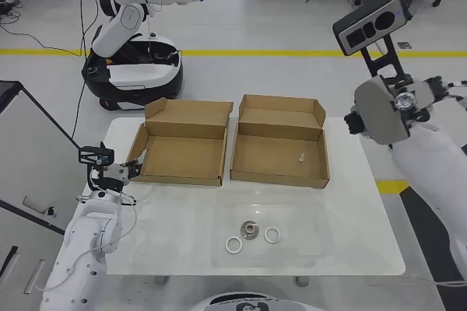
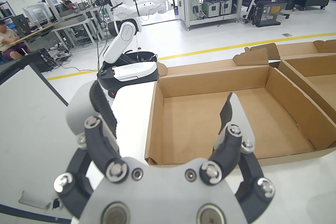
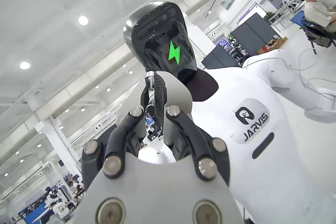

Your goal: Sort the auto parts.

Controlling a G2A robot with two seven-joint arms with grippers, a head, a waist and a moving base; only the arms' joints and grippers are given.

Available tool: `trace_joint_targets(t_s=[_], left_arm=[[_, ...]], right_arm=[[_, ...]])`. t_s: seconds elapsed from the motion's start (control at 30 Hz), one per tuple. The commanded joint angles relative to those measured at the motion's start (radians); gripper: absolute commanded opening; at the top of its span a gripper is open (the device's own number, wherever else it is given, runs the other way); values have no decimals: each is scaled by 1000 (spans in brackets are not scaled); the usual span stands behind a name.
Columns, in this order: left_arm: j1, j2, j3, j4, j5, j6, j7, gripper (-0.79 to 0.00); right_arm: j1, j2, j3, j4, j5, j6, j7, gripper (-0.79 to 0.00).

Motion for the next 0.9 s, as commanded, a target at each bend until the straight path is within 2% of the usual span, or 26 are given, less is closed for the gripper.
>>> trace_joint_targets(t_s=[0.0, 0.2, 0.37, 0.87], left_arm=[[0, 0, 0, 0, 0, 0, 0, 0], [0, 0, 0, 0, 0, 0, 0, 0], [0, 0, 0, 0, 0, 0, 0, 0], [0, 0, 0, 0, 0, 0, 0, 0]], right_arm=[[-5, -3, 8, 0, -32, 13, -13, -785], [-13, -6, 44, 1, -177, 73, -19, -785], [-27, -11, 72, -9, -219, 107, -17, -785], [-107, -51, 142, -38, -59, 88, -30, -785]])
